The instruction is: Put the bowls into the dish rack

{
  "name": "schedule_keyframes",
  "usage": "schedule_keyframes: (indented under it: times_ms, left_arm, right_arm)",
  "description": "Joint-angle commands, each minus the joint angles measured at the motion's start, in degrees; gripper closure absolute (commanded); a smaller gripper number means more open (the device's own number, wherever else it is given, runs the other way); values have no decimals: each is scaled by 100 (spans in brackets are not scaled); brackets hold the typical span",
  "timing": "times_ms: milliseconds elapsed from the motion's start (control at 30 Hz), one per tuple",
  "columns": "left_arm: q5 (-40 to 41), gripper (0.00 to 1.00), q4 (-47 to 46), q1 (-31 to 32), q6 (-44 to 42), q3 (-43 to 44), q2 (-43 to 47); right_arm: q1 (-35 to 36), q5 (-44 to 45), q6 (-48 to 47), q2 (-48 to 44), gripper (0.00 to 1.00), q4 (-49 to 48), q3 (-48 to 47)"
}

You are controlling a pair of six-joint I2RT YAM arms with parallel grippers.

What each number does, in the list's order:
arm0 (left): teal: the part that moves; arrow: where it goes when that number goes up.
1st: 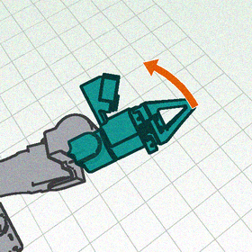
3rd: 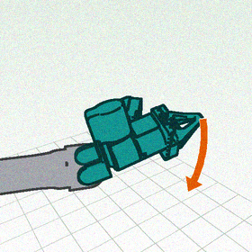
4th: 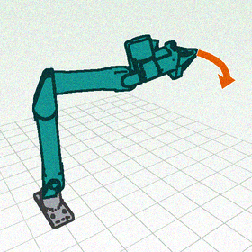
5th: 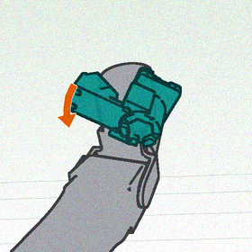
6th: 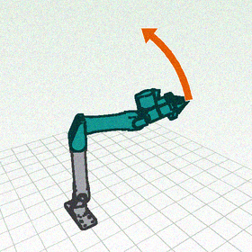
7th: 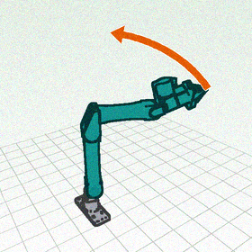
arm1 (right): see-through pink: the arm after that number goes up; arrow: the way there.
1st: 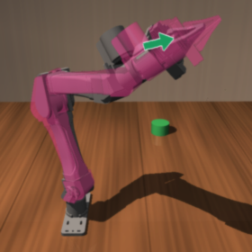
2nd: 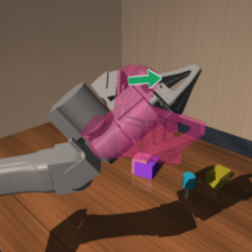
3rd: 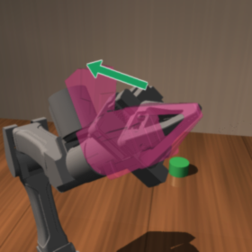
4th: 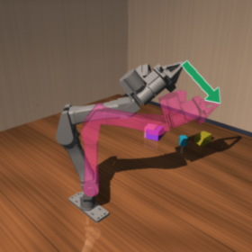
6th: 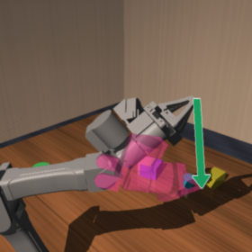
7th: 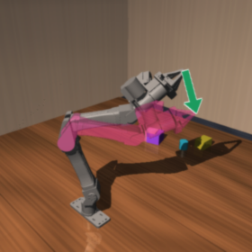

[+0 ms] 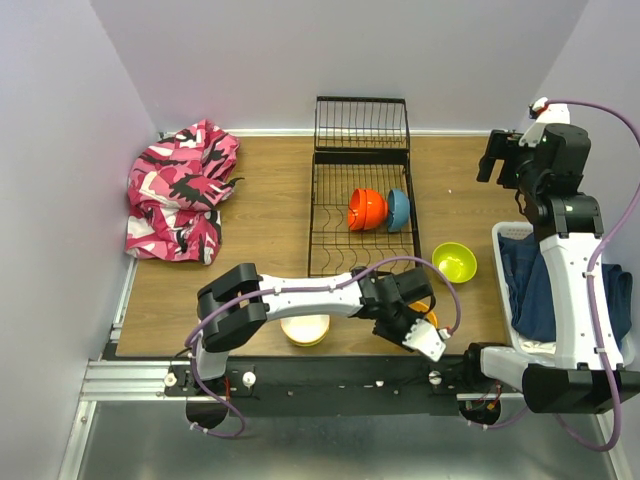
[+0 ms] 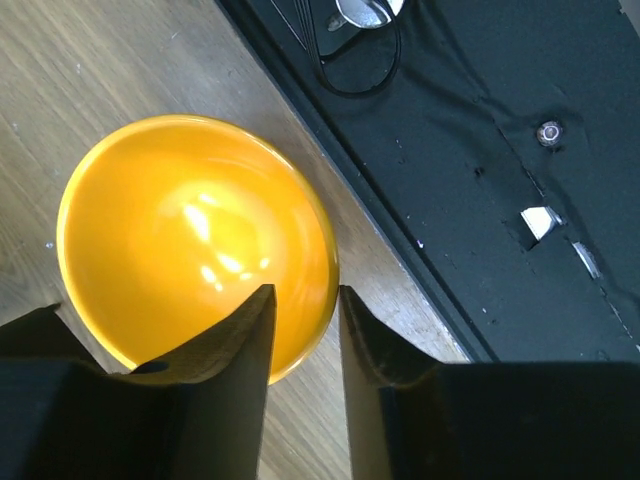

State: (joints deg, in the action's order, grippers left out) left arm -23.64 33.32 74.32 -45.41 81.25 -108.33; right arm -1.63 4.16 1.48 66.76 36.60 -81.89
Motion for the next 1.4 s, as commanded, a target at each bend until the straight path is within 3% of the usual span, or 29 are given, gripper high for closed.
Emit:
schedule_keyframes:
  times_ms: [0,300,467,633,767,867,933,1100,1200,1233,1267,1367]
  left_arm:
    - [-150,65,-186,47,32,-153,-83]
    - [-229,74,-388,12,-3,-329,-100]
    - [-422,89,-335,-32,23,-303,-4]
    - [-896,98,418,-330,50,355,154]
    - [-1572,99,754,-541,111,961,383]
    - [-2012,100,931,-795,610,1620,453]
    - [-2197,100,617,-1033,1330,1832,558]
    - [-2759,100,-631,-2488,3438,1623,937]
    - [-3032,100,-2211,-3499,5397,1019,1121]
    - [-3094,100,-3208,-3704,5889,841,1148]
    - [-3164,100,-3696,-3897,6912,683,1157]
    - [-3243,100,-5437,-4548,8053,103,1052]
  right_arm:
    - [-83,-74,98,21,3,31,50]
    - [-171,-82,142,135,4,14,-2]
    - [-206,-74,160,223,4,40,-73]
    - [-206,-47,134,320,4,154,-178]
    - [-206,-74,90,469,5,234,-231]
    - [-206,-143,90,636,5,269,-231]
    - [-206,-222,133,776,5,260,-249]
    - [-206,-293,187,1075,6,199,-249]
    - [-206,-302,204,1295,7,198,-301]
    - [-206,-311,213,1339,7,198,-345]
    - [-206,-320,230,1392,8,207,-363]
    - [-206,-172,195,1541,8,163,-372]
